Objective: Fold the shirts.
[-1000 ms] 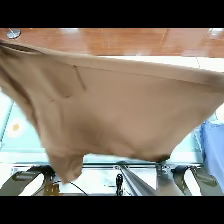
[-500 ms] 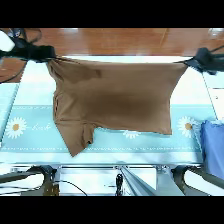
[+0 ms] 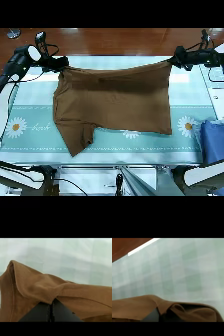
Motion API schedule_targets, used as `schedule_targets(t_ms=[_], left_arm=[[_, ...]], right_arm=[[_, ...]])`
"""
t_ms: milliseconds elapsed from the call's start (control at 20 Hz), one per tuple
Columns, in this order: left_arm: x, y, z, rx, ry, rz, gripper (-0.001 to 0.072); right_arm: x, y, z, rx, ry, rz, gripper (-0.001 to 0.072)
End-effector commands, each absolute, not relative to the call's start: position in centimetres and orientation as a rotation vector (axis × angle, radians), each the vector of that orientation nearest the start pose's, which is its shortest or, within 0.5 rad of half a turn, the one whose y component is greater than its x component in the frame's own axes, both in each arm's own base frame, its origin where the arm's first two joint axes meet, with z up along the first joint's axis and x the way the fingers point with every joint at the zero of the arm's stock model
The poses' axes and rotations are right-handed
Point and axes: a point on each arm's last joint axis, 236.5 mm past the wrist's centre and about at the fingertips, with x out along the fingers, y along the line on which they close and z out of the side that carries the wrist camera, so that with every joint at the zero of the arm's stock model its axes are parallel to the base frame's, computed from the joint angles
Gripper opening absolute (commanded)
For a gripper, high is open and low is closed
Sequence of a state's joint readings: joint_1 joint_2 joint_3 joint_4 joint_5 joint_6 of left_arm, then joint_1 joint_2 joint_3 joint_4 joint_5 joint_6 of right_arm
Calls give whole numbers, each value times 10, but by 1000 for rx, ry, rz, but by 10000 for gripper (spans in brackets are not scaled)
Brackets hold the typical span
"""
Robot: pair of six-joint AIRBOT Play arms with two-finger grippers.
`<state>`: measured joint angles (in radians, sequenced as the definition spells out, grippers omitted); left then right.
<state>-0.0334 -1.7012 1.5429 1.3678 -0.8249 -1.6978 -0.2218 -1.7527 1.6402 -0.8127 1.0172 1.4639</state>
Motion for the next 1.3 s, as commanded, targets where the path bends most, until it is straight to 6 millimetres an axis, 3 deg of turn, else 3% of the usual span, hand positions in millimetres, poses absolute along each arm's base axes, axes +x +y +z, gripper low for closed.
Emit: schedule_targets(t_ms=[0, 150, 300, 500, 550, 600, 650, 750, 850, 1000, 1150, 1250], left_arm=[[541, -49, -8, -302, 1062, -35, 36], [499, -47, -16, -176, 1255, -128, 36], [455, -50, -49, -111, 1457, -199, 36], [423, -51, -87, -126, 1597, -198, 37], [420, -51, -90, -140, 1615, -185, 83], [415, -52, -91, -161, 1642, -171, 329], [407, -53, -89, -155, 1673, -185, 703], [394, -47, -84, -149, 1724, -184, 700], [387, -37, -71, -208, 1737, -126, 700], [367, -17, -47, -258, 1705, -83, 700], [306, 6, -50, -434, 1739, -53, 699], [272, 17, -55, -597, 1680, -29, 699]], right_arm=[[541, 17, 25, 727, 1062, 259, 21], [492, 15, 17, 689, 1246, 351, 21], [450, 4, -17, 574, 1439, 306, 21], [432, 7, -55, 593, 1510, 249, 21], [434, 8, -63, 603, 1501, 226, 70], [436, 10, -68, 625, 1495, 197, 357], [435, 14, -68, 622, 1501, 200, 648], [426, 18, -65, 615, 1538, 214, 629], [415, 7, -50, 614, 1554, 183, 629], [397, -41, -12, 464, 1481, 50, 629], [363, -60, 3, 484, 1352, -25, 629], [326, -59, -19, 499, 1301, -40, 629]])
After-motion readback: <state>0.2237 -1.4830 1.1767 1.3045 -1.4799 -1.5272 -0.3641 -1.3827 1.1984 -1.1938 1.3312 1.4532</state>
